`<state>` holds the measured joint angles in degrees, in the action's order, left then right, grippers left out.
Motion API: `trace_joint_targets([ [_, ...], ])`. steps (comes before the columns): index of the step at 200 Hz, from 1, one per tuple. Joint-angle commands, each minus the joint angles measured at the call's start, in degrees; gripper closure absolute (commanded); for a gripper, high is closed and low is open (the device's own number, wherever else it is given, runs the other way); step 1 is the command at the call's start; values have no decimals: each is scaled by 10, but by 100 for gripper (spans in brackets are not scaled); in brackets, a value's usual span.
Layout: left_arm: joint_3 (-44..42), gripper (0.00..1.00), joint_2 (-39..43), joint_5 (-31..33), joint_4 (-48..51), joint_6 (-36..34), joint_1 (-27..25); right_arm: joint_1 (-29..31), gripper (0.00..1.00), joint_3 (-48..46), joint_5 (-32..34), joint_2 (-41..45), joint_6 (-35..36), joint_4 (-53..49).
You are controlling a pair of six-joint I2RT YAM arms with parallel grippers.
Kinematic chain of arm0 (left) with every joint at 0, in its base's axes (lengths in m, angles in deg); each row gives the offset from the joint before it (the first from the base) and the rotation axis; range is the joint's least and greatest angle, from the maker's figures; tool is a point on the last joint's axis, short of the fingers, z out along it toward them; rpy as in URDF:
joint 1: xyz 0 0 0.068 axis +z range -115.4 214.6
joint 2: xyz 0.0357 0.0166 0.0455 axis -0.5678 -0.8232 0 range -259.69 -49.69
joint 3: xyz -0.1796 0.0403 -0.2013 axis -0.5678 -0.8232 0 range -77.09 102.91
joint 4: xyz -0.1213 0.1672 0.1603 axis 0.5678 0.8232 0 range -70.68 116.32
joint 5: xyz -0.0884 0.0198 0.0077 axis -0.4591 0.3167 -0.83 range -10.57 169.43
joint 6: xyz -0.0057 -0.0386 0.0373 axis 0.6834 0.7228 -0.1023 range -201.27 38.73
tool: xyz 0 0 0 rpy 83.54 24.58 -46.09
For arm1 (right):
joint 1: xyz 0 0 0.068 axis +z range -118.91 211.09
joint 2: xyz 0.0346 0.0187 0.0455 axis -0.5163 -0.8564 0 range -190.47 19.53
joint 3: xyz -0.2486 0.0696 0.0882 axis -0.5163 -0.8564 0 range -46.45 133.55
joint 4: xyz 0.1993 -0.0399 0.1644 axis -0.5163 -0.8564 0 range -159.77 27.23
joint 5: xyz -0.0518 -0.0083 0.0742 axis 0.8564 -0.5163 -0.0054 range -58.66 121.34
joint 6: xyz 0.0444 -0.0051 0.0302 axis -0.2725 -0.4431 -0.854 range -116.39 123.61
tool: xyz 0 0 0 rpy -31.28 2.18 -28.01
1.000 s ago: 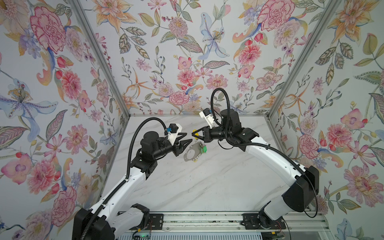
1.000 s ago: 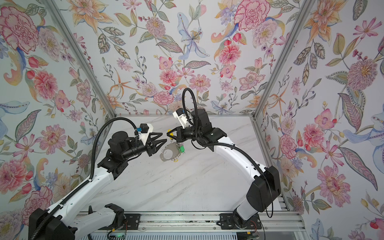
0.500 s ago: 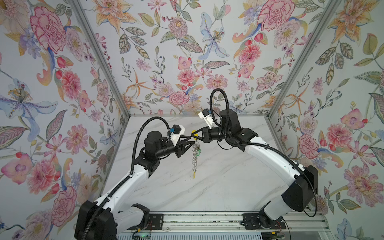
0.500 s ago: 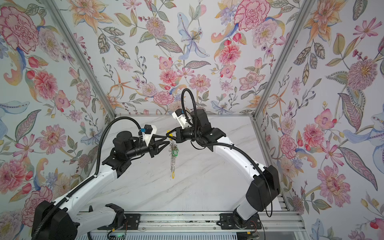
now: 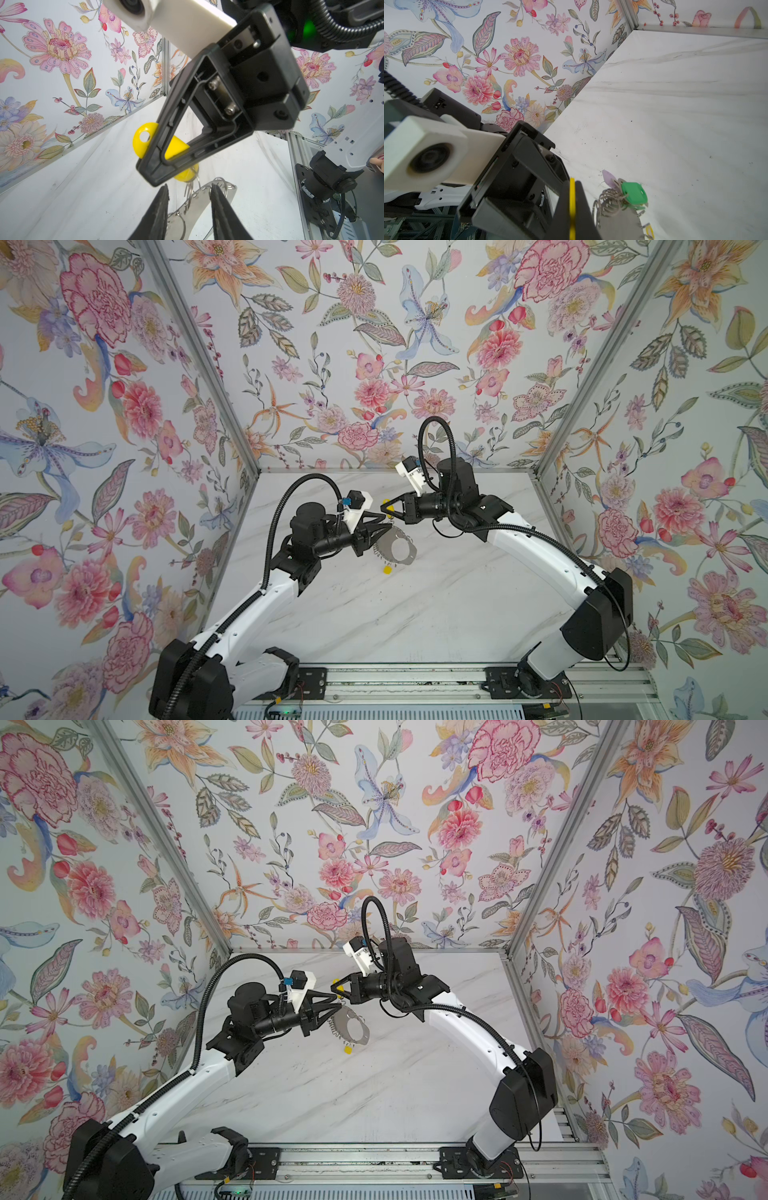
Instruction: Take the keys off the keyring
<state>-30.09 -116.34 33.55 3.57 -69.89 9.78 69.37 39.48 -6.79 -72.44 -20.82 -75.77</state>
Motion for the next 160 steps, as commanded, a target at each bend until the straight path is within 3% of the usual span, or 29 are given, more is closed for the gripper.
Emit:
trace_joint_targets([
  [1, -7, 63, -3, -4, -8, -2, -5, 4, 100, 22, -1, 0, -7, 30],
  [36, -3, 72, -4, -4, 6, -9, -5, 5, 100, 24, -2, 0, -9, 32],
  [143, -7, 75, 0, 0, 5, -11, -5, 14, 100, 22, 5, 5, -19, 46],
  [160, -8, 80, -1, -2, 6, -10, -5, 14, 100, 21, 9, 6, -20, 48],
])
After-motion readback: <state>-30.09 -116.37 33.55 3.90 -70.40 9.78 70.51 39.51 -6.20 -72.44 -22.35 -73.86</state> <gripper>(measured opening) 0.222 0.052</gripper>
